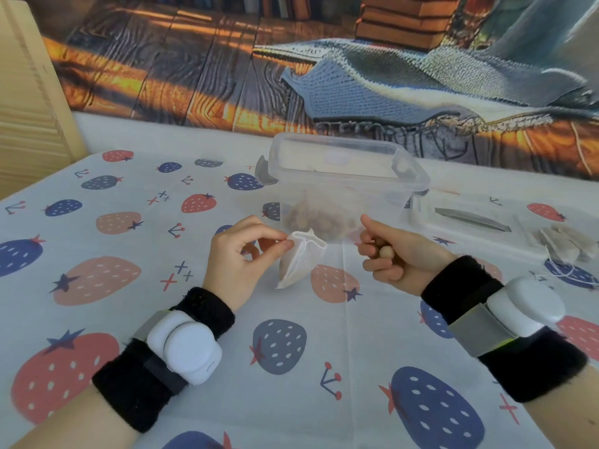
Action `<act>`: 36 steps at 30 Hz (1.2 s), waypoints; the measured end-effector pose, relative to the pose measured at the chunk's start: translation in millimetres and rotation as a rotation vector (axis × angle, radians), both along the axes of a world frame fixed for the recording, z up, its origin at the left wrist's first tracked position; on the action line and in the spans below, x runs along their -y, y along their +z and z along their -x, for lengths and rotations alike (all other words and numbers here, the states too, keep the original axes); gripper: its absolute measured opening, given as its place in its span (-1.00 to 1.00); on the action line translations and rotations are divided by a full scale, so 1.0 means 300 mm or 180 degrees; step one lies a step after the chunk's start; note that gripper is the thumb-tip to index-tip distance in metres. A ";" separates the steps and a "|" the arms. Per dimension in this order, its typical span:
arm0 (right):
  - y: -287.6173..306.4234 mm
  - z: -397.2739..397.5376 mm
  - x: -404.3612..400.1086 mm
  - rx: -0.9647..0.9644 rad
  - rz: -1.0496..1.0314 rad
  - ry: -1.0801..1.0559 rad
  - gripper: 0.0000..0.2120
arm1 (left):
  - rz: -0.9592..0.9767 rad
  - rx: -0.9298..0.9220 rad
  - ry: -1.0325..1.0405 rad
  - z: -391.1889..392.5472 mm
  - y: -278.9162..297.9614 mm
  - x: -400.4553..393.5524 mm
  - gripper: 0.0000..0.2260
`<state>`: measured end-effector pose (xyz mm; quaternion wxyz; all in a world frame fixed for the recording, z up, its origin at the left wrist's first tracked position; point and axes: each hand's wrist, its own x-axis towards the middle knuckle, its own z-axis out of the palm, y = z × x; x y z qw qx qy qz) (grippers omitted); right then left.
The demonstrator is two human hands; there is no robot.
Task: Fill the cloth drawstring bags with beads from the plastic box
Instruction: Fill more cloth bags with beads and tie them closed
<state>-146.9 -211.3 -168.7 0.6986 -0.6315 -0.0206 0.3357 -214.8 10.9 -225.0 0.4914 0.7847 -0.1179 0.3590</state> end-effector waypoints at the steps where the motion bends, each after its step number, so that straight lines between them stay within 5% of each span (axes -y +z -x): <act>1: -0.017 -0.003 0.005 -0.0128 -0.0060 -0.0061 -0.71 | -0.0011 0.0005 0.0014 0.000 0.001 0.000 -0.93; 7: -0.073 -0.002 -0.019 -0.0369 -0.0142 -0.0070 -0.91 | -0.0095 0.0013 0.0045 0.000 0.000 -0.005 -0.96; 11: -0.085 0.004 -0.058 -0.0180 -0.0376 -0.0135 -0.86 | -0.0196 -0.0014 0.0029 0.002 0.004 -0.003 -0.96; 17: -0.143 0.056 -0.117 0.1307 0.0541 -0.0324 -0.58 | -0.0239 -0.0194 -0.0092 -0.004 -0.007 -0.004 -0.96; 21: -0.184 0.074 -0.131 0.2199 0.0490 -0.0666 -0.54 | -0.0192 -0.0379 -0.0184 -0.008 -0.017 -0.006 -0.94; 28: -0.205 0.076 -0.125 0.2285 0.0413 -0.0616 -0.75 | -0.0150 -0.0456 -0.0202 -0.007 -0.014 -0.006 -0.94; 32: -0.182 0.091 -0.120 0.3007 0.0126 -0.0605 -0.89 | -0.0155 -0.0463 -0.0232 -0.004 -0.012 -0.003 -0.91; 36: -0.169 0.105 -0.118 0.3419 -0.0018 -0.0509 -0.78 | -0.0189 -0.0448 -0.0229 -0.004 -0.006 -0.004 -0.94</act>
